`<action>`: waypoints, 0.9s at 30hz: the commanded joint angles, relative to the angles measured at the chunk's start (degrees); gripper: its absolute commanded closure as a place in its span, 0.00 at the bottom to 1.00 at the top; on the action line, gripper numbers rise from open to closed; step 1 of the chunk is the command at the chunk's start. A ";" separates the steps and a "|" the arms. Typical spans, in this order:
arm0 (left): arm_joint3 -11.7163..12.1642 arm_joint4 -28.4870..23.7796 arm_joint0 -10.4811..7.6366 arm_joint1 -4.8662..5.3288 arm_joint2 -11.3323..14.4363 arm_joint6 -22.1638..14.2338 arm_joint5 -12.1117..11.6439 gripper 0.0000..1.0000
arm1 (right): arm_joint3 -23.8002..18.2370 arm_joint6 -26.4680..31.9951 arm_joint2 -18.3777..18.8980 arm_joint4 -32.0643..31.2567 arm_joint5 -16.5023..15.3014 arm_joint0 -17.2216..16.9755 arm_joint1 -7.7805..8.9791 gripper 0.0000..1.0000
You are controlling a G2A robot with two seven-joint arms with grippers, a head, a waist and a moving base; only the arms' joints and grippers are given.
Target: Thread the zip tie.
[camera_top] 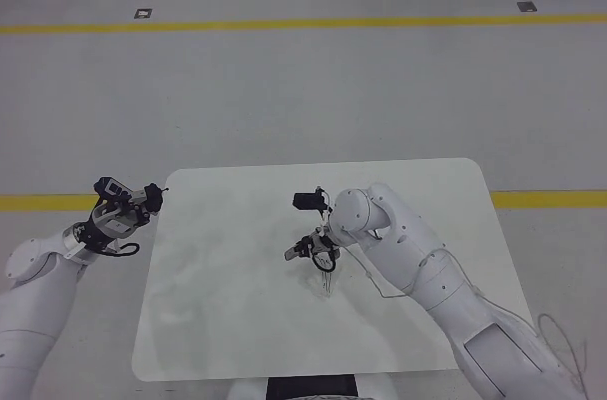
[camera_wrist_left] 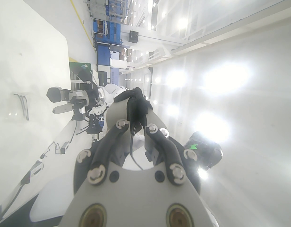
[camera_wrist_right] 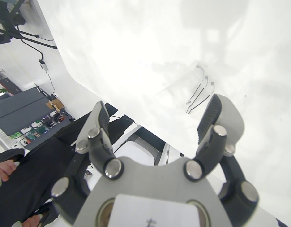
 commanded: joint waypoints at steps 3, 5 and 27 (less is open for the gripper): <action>0.00 0.00 0.00 0.00 0.00 0.00 0.00 1.00 | 0.09 0.00 -0.92 2.73 0.00 -0.31 1.15 0.00; 0.00 0.00 0.00 0.00 0.00 0.00 0.00 1.00 | -0.22 0.00 -1.30 3.57 0.00 -0.39 1.67 0.00; 0.00 0.00 0.00 0.00 0.00 0.00 0.00 1.00 | -1.71 0.00 -1.12 4.19 0.00 -2.45 3.28 0.00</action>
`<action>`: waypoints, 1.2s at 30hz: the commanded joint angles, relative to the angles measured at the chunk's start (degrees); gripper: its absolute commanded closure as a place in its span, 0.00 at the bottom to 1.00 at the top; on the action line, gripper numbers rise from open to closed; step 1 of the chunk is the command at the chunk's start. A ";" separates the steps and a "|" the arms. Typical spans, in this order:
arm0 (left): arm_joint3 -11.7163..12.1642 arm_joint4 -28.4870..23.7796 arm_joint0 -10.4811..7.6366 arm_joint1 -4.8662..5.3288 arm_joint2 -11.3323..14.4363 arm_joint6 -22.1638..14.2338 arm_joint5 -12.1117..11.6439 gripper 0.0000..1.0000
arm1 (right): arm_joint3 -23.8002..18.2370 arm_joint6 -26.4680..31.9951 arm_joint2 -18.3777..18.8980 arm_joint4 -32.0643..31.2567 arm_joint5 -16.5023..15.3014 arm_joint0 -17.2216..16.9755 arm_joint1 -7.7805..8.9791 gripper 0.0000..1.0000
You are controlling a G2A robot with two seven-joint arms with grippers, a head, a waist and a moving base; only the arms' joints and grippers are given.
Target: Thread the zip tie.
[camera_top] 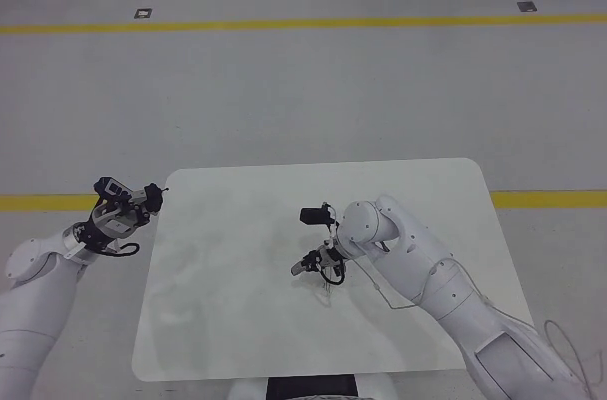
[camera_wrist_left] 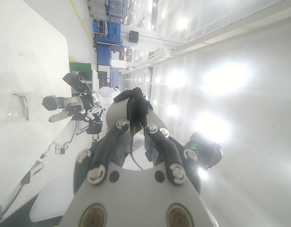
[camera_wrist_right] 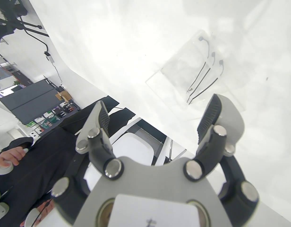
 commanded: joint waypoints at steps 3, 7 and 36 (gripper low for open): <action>0.00 0.00 0.00 0.00 0.00 0.00 0.00 1.00 | -0.56 -1.89 -0.49 -0.69 -0.96 -0.66 0.01 0.00; 0.00 0.00 0.00 0.00 0.00 0.00 0.00 1.00 | -1.92 -3.06 -1.73 -2.46 -0.20 -0.60 -0.11 0.00; 0.00 0.00 0.00 0.00 0.00 0.00 0.00 1.00 | 0.90 -2.90 -2.10 -10.92 0.00 -1.71 -1.71 0.64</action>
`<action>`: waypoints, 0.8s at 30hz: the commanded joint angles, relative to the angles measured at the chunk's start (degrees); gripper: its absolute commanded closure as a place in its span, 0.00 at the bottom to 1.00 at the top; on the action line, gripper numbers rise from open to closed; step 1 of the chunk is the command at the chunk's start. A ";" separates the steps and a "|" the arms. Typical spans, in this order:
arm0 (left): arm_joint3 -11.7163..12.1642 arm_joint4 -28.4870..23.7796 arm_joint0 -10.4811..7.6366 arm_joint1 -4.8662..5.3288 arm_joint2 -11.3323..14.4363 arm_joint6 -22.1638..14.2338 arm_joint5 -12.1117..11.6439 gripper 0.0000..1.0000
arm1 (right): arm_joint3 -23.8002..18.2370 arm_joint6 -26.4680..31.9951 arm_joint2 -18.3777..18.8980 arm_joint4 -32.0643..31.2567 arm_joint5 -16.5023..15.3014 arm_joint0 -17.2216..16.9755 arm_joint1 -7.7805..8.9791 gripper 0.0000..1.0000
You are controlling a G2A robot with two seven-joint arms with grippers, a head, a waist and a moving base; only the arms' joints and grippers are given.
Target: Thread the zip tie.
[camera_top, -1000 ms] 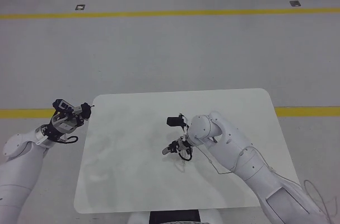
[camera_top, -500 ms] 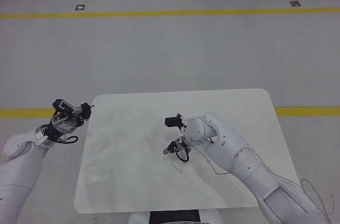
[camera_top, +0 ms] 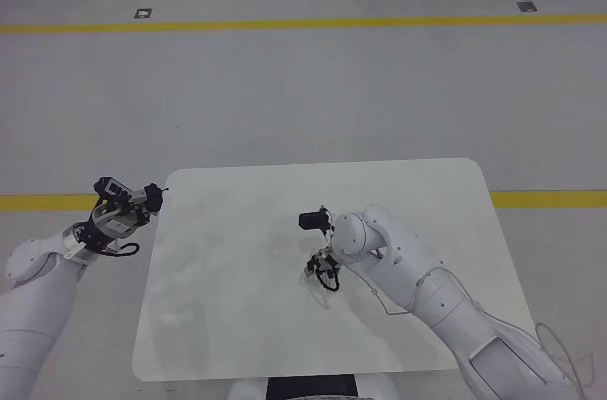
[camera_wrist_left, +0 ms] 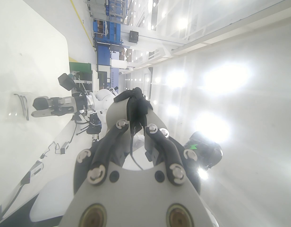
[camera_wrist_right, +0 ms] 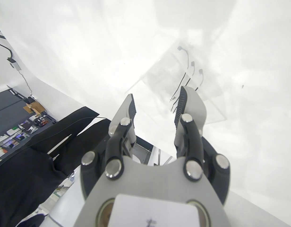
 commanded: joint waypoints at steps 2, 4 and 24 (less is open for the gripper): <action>0.00 0.00 0.00 0.00 0.00 0.00 0.00 1.00 | 0.75 -1.14 -0.31 -1.43 0.00 -0.19 -0.35 0.71; 0.00 0.00 0.00 0.00 0.00 0.00 0.00 1.00 | 1.07 -1.43 -0.30 -1.56 0.00 -0.33 -0.59 0.78; 0.00 0.00 0.00 0.00 0.00 0.00 0.00 1.00 | 5.85 -2.53 -0.92 -4.07 0.00 1.18 -2.81 0.84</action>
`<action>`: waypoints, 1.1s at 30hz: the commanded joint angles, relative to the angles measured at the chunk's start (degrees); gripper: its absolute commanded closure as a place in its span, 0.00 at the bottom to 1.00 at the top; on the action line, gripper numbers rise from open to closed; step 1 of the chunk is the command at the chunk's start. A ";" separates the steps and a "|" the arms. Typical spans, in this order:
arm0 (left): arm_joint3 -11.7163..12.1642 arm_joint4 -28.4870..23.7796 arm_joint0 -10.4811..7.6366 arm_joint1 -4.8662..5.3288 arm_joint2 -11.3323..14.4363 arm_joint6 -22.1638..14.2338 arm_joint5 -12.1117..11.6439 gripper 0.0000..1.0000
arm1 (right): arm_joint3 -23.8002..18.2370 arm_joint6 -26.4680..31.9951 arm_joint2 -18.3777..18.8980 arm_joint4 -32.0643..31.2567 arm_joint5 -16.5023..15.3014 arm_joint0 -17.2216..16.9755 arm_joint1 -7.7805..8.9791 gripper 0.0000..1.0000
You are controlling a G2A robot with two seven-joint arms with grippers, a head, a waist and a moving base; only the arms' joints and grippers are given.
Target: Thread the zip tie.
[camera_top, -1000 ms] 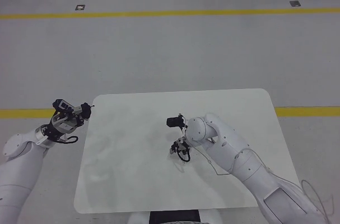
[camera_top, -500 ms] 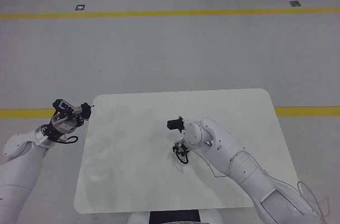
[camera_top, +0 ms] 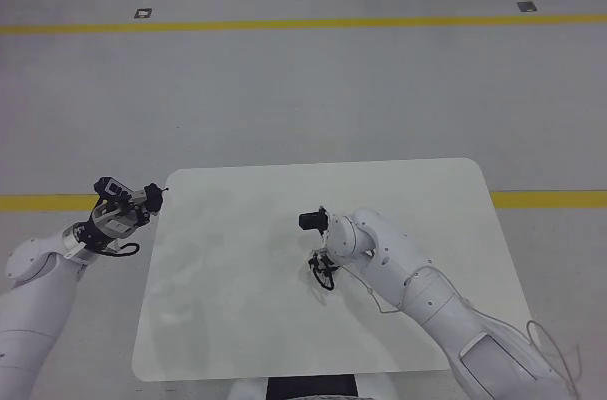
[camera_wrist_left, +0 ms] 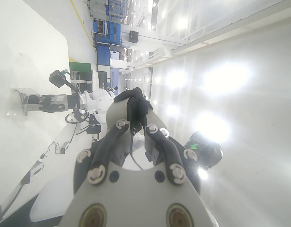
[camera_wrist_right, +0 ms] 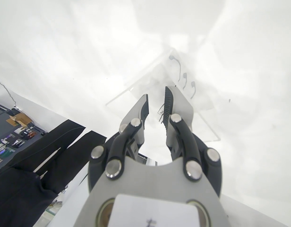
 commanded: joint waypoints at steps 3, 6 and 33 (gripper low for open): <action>0.00 0.00 0.00 0.00 0.00 0.00 0.00 1.00 | -0.29 0.11 0.31 -1.08 0.00 0.11 -0.28 0.84; 0.00 0.00 0.00 0.00 0.00 0.00 0.00 1.00 | -0.77 1.33 0.15 -3.32 0.00 0.12 -0.45 0.82; 0.00 0.00 0.00 0.00 0.00 0.00 0.00 1.00 | -1.11 3.32 0.50 -10.95 0.00 -1.53 -3.24 0.78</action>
